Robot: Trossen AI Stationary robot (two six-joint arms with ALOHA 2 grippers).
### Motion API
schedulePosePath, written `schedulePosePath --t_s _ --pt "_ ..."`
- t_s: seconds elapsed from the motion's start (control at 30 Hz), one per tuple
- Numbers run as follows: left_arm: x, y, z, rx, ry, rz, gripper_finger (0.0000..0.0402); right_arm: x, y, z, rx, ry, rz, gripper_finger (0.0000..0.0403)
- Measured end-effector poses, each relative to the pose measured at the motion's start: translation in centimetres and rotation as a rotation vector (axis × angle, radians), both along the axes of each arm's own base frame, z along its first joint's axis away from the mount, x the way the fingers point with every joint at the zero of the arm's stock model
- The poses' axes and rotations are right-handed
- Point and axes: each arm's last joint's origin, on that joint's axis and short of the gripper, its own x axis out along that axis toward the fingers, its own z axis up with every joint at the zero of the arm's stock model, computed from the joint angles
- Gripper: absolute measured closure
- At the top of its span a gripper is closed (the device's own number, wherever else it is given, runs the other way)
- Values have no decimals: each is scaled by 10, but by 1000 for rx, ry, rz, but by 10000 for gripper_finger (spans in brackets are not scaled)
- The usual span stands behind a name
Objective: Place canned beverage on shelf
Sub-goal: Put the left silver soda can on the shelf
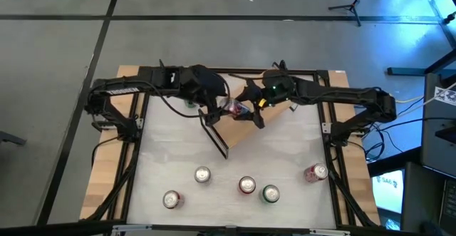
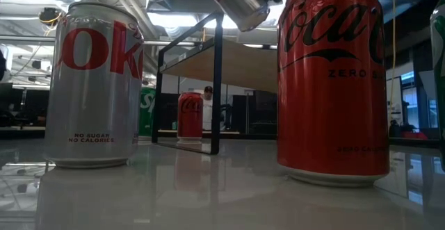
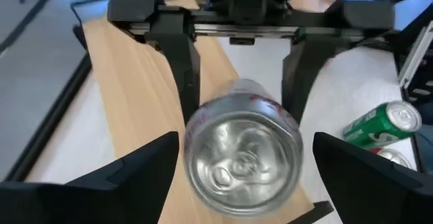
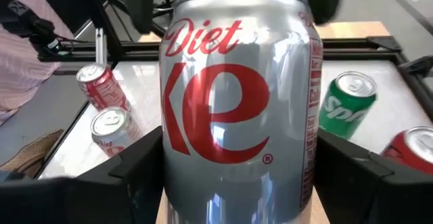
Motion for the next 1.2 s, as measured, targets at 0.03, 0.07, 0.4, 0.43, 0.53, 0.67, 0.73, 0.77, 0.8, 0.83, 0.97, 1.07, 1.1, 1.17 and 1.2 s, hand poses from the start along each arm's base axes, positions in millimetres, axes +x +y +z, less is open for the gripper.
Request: schedulePosePath --t_s 0.03,0.07,0.4,0.43,0.53,0.67,0.73,0.77,0.8,0.83,0.97,1.07,1.1,1.17,1.2 --pt "-2 0 1 7 0 9 71 -3 -2 2 0 3 -7 110" --pt "-3 0 3 17 -6 19 71 -5 -3 3 0 4 -10 110" --pt "-29 4 19 187 -2 116 71 -41 -19 31 -63 -47 -83 110" --pt "-29 4 19 208 7 106 71 -45 -21 34 -72 -61 -94 110" --pt "-27 4 15 250 39 75 71 -59 -30 44 -102 -94 -131 110" --pt "-18 5 8 271 75 53 71 -71 -42 51 -136 -123 -181 110" --pt "-15 5 3 269 89 49 71 -74 -48 49 -142 -139 -198 110" --pt "-15 5 1 266 95 49 71 -76 -51 46 -142 -139 -205 110" --pt "-14 5 -2 255 103 57 71 -77 -54 41 -139 -132 -216 110" --pt "-14 5 -6 236 110 73 71 -79 -57 35 -135 -130 -223 110" --pt "-12 5 -14 163 117 132 71 -89 -66 17 -135 -187 -264 110" --pt "-12 3 -14 155 107 136 71 -100 -75 6 -140 -281 -325 110" --pt "-11 3 -14 156 101 138 71 -103 -77 -1 -128 -301 -340 110" --pt "-10 3 -13 157 84 141 71 -107 -83 -15 -124 -345 -370 110" --pt "-9 3 -12 156 73 144 71 -109 -86 -23 -118 -365 -387 110"
